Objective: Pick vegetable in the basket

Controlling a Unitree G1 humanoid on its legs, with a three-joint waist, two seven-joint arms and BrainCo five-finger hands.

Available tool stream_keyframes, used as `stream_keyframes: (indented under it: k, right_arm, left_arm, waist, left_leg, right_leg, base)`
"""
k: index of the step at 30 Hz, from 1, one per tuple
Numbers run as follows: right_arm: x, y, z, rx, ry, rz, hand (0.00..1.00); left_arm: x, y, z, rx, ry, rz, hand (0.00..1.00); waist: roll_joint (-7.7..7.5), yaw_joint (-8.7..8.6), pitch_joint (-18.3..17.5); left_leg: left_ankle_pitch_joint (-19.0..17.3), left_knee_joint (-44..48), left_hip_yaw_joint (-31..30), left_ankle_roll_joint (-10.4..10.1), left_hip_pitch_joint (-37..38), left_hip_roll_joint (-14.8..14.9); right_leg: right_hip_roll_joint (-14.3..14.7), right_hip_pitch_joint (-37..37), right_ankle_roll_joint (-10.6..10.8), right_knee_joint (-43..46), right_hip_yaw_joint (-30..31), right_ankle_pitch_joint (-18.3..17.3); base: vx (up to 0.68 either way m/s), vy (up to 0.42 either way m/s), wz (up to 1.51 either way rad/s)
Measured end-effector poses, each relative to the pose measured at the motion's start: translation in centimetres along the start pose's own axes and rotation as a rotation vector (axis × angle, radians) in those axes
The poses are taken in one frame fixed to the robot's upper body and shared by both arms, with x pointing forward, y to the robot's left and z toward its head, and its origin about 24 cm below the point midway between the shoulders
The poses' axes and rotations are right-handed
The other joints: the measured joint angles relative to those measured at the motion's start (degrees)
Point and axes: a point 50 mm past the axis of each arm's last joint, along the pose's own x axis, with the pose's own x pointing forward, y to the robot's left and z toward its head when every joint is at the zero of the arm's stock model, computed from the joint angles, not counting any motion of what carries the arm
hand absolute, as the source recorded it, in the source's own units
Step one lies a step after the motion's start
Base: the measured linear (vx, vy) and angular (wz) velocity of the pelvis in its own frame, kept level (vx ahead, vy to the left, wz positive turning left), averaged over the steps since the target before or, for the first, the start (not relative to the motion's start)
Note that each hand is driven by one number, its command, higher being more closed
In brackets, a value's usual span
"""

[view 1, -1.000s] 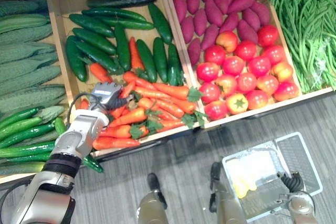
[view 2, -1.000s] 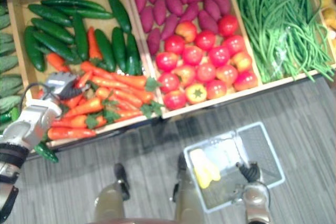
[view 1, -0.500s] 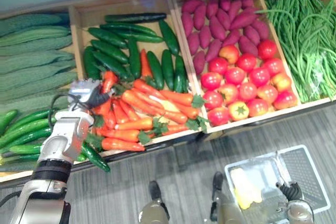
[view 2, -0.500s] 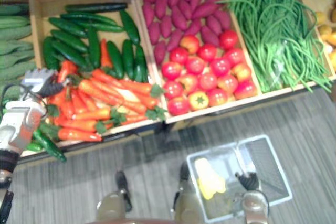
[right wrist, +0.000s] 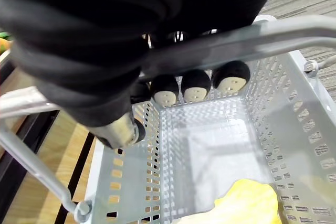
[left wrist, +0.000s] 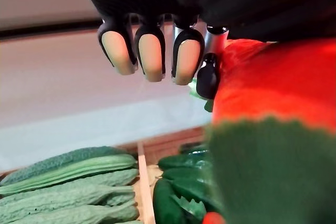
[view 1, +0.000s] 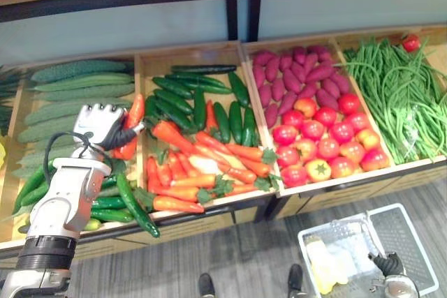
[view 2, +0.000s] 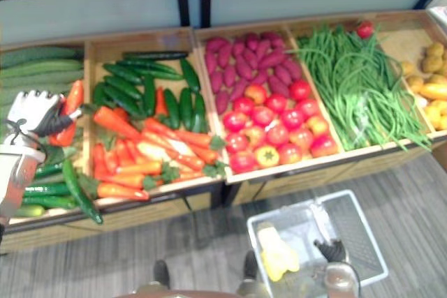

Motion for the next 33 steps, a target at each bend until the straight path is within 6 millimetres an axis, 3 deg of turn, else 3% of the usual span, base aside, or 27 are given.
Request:
stream_keyframes:
  k: [6,14,24,30,33]
  right_arm:
    - [0.0,-0.5,-0.3,-0.013,0.012,-0.012,1.00]
    - [1.2,-4.7,0.6,-0.119,0.002,-0.085,1.00]
    - [1.1,-5.0,0.4,-0.128,0.008,-0.090,1.00]
    - [0.9,-5.7,0.2,-0.162,0.004,-0.100,1.00]
    - [1.3,-7.2,1.5,-0.264,-0.041,-0.109,1.00]
  left_arm:
    - [-1.4,-0.2,1.1,-0.003,-0.067,-0.012,1.00]
    - [-2.6,-0.5,2.1,-0.017,-0.132,-0.028,1.00]
    - [-2.5,0.7,3.6,-0.028,-0.205,0.024,1.00]
    - [-2.8,1.1,6.4,-0.067,-0.326,0.048,1.00]
    - [-3.2,1.3,8.3,-0.094,-0.420,0.056,1.00]
  waist:
    - [0.20,-0.36,-2.15]
    - [1.53,-0.64,-3.87]
    - [0.75,-1.54,-4.72]
    - [-0.11,-1.88,-5.46]
    - [-0.13,-1.74,-5.50]
  left_leg:
    - [0.16,-1.02,0.58,0.00,1.06,-0.35]
    - [-0.11,-2.18,3.89,-0.31,4.85,-0.63]
    - [-0.22,-2.56,6.29,-0.47,6.71,-0.45]
    - [-0.38,-2.57,7.05,-0.68,7.10,-0.49]
    - [-0.64,-2.31,8.75,-0.95,8.26,-0.51]
  right_leg:
    - [-0.09,0.34,0.01,-0.40,0.43,0.03]
    - [0.09,1.20,0.14,-0.35,4.04,0.13]
    - [0.43,1.13,0.64,0.30,6.57,0.36]
    - [0.47,1.01,0.90,0.25,7.60,0.38]
    - [0.75,0.99,1.21,0.32,9.32,0.69]
  base:
    - [0.00,-0.004,-0.05]
    - [-0.01,-0.010,-0.18]
    - [-0.02,-0.019,-0.13]
    - [0.00,-0.019,-0.07]
    - [0.01,-0.012,-0.29]
